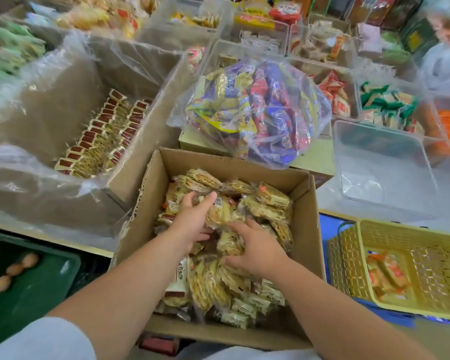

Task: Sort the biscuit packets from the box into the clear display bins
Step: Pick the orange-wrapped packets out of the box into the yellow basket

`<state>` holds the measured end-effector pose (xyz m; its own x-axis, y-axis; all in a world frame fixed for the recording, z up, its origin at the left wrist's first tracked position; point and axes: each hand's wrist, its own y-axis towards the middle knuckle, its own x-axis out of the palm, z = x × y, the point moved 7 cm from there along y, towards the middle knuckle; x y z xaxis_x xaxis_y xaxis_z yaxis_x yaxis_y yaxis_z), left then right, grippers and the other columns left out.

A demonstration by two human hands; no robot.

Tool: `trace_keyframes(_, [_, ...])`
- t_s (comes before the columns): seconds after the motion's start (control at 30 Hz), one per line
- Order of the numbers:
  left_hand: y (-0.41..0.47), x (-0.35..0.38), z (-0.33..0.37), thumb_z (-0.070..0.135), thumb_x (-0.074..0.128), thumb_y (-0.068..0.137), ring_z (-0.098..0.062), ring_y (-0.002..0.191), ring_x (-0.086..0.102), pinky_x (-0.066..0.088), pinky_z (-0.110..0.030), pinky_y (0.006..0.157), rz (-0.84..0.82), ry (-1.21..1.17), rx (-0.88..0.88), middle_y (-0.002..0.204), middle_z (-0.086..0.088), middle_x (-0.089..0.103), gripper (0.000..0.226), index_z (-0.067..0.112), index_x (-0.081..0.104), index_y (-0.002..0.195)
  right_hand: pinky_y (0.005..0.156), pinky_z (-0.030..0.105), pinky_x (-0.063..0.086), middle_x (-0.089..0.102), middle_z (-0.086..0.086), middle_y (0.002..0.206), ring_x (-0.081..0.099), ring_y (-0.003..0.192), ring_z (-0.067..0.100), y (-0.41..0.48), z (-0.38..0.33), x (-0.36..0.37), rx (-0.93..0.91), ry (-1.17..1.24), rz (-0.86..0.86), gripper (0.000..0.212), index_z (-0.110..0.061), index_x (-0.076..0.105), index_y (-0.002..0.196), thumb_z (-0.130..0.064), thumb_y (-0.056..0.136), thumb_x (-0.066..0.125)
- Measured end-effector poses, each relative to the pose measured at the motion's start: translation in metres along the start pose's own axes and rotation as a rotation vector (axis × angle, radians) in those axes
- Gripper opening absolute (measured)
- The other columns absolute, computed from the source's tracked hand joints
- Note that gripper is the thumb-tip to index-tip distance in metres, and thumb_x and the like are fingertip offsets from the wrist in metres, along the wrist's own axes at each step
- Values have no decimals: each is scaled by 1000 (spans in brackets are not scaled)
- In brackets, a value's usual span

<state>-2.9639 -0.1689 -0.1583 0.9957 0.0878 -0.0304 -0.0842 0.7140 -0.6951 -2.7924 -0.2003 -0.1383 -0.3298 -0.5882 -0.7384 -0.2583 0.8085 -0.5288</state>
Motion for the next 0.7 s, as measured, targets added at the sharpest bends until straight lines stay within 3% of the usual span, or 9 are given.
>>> trace_keyframes(0.13, [2, 3, 5, 15, 74, 94, -29, 101, 69, 65, -35, 64, 130, 12, 42, 141, -5, 52, 66, 41, 41, 145, 102, 36, 50, 42, 1, 156, 57, 129, 26, -11, -1, -7, 3, -5, 26, 58, -40, 56, 134, -43, 79, 74])
trace_keyframes(0.2, [-4, -1, 5, 4, 72, 92, -29, 94, 71, 62, -32, 59, 120, 8, 83, 132, -5, 54, 66, 39, 46, 140, 95, 34, 54, 55, -8, 141, 65, 113, 20, -23, 0, -15, -28, 31, 35, 51, -38, 61, 128, -37, 79, 73])
trace_keyframes(0.3, [-25, -13, 6, 4, 75, 89, -20, 70, 73, 58, -29, 56, 47, 31, 150, 106, -3, 70, 64, 41, 51, 136, 102, 22, 47, 59, -18, 137, 59, 120, 6, -52, 6, -29, -85, 72, 63, 49, -38, 65, 124, -31, 76, 74])
trace_keyframes(0.4, [-51, -26, 4, 3, 74, 90, -14, 80, 78, 60, -31, 65, -13, -26, 220, 97, 3, 78, 64, 45, 52, 133, 105, 14, 42, 56, -33, 129, 51, 122, -13, -90, 20, -48, -90, 155, 131, 48, -40, 70, 118, -28, 72, 76])
trace_keyframes(0.5, [-71, -30, 7, 8, 76, 91, 1, 90, 74, 60, -21, 65, -19, 11, 316, 100, 29, 74, 64, 52, 51, 131, 84, 13, 55, 61, -40, 119, 61, 105, -14, -126, 40, -73, 16, 295, 274, 46, -50, 69, 106, -24, 71, 82])
trace_keyframes(0.57, [-78, -17, 7, 14, 78, 90, 5, 94, 72, 62, -24, 71, -81, 104, 342, 109, 27, 72, 60, 60, 54, 121, 64, 22, 60, 63, -42, 111, 70, 82, 0, -142, 49, -85, 96, 359, 374, 47, -55, 66, 103, -23, 72, 84])
trace_keyframes(0.63, [-85, 8, 4, 18, 78, 90, 3, 95, 72, 61, -22, 73, -206, 258, 350, 116, 21, 70, 58, 67, 55, 111, 48, 22, 54, 67, -36, 105, 65, 56, 9, -146, 55, -86, 144, 384, 429, 44, -55, 65, 100, -24, 74, 84])
trace_keyframes(0.7, [-91, 36, 1, 25, 76, 92, 2, 91, 70, 59, -17, 69, -305, 485, 401, 115, 25, 64, 56, 67, 54, 120, 42, 16, 42, 68, -27, 109, 50, 41, 5, -145, 56, -82, 179, 372, 454, 42, -50, 64, 104, -23, 76, 82])
